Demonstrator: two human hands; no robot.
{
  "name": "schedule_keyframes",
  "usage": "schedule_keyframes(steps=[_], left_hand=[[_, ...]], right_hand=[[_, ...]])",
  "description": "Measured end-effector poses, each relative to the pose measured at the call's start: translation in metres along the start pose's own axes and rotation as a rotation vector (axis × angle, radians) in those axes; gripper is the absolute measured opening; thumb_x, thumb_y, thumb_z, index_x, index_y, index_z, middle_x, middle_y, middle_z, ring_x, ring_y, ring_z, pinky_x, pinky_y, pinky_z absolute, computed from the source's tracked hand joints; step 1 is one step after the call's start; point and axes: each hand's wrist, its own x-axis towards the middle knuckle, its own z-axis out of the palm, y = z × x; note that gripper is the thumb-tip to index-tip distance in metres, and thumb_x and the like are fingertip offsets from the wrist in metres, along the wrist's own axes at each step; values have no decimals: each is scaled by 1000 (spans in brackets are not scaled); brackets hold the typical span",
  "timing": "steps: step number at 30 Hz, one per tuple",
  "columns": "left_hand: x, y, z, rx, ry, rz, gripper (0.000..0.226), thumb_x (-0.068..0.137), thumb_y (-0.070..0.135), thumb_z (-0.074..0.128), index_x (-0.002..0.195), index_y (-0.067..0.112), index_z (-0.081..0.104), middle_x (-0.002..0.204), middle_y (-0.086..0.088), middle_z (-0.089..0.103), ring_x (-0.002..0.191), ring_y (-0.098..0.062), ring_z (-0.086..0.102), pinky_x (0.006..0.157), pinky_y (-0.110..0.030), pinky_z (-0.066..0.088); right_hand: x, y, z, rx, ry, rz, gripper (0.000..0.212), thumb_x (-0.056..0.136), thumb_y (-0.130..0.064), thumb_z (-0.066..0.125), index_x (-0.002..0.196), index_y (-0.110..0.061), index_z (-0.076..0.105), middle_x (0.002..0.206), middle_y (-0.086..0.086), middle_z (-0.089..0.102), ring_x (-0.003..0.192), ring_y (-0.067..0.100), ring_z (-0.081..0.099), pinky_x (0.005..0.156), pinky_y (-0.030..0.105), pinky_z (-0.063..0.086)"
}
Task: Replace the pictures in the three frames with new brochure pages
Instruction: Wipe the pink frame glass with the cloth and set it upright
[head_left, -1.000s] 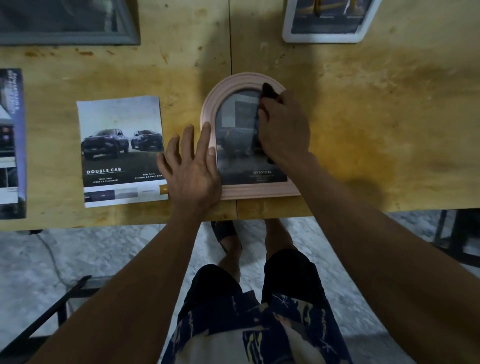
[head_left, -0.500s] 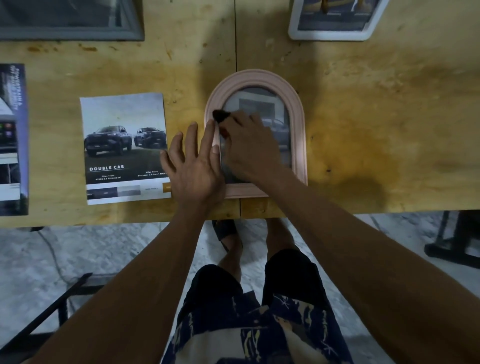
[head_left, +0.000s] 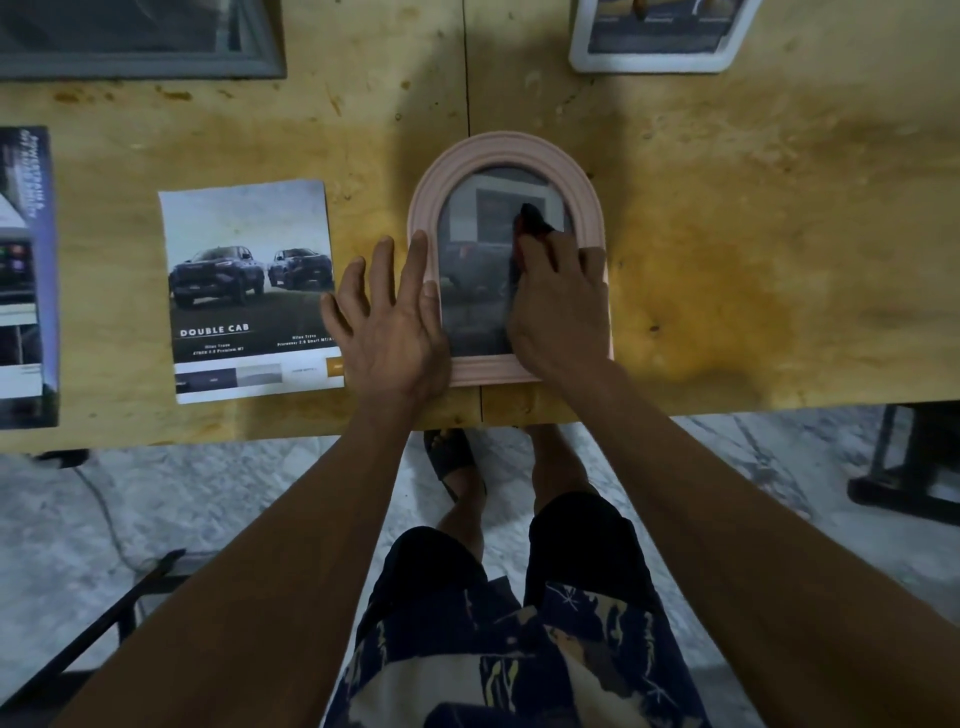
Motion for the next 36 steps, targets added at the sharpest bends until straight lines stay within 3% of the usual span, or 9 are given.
schedule_keyframes(steps=[5, 10, 15, 19, 22, 28, 36], left_hand=[[-1, -2, 2, -9, 19, 1, 48, 107, 47, 16, 155, 45, 18, 164, 7, 21, 149, -26, 16, 118, -59, 11], [-3, -1, 2, -7, 13, 5, 48, 107, 46, 18, 154, 44, 21, 163, 7, 22, 149, -26, 17, 117, -60, 12], [-2, 0, -1, -15, 15, 5, 47, 107, 46, 19, 154, 45, 20, 163, 7, 22, 149, -26, 16, 117, -61, 11], [-3, 0, 0, -15, 19, 6, 48, 107, 47, 18, 155, 45, 20, 163, 7, 23, 149, -26, 16, 118, -60, 11], [-3, -1, 1, -16, 26, 2, 47, 107, 46, 17, 154, 45, 21, 163, 7, 23, 149, -26, 17, 118, -60, 11], [-2, -2, 2, -19, 32, 5, 47, 107, 44, 18, 154, 45, 23, 163, 7, 24, 149, -26, 17, 117, -59, 11], [-1, -2, 1, -20, 36, 9, 47, 107, 44, 19, 154, 45, 24, 162, 7, 25, 149, -26, 17, 118, -58, 10]], right_hand=[[9, -38, 4, 152, -142, -193, 40, 89, -19, 53, 129, -21, 54, 132, 3, 49, 116, 30, 40, 88, 45, 45], [-3, -19, -9, 37, -187, -313, 34, 89, -13, 54, 122, -17, 57, 127, 3, 52, 118, 31, 40, 85, 47, 44], [1, 19, -16, -23, -30, -227, 23, 90, -15, 51, 110, -14, 63, 114, 7, 60, 101, 36, 50, 71, 42, 43], [-5, 5, -13, 73, -89, -140, 38, 80, -7, 56, 117, -14, 60, 117, 7, 57, 102, 32, 47, 77, 43, 44], [-11, -18, -12, 145, -177, -220, 37, 82, -9, 59, 117, -17, 63, 117, 3, 57, 107, 28, 44, 83, 43, 43], [-30, -30, -10, 32, -249, -345, 24, 90, -21, 51, 109, -21, 66, 118, -4, 57, 119, 23, 41, 91, 41, 32], [-36, -1, -19, -133, -209, -420, 43, 85, -24, 28, 102, -18, 68, 110, 1, 63, 111, 30, 50, 82, 44, 41]])
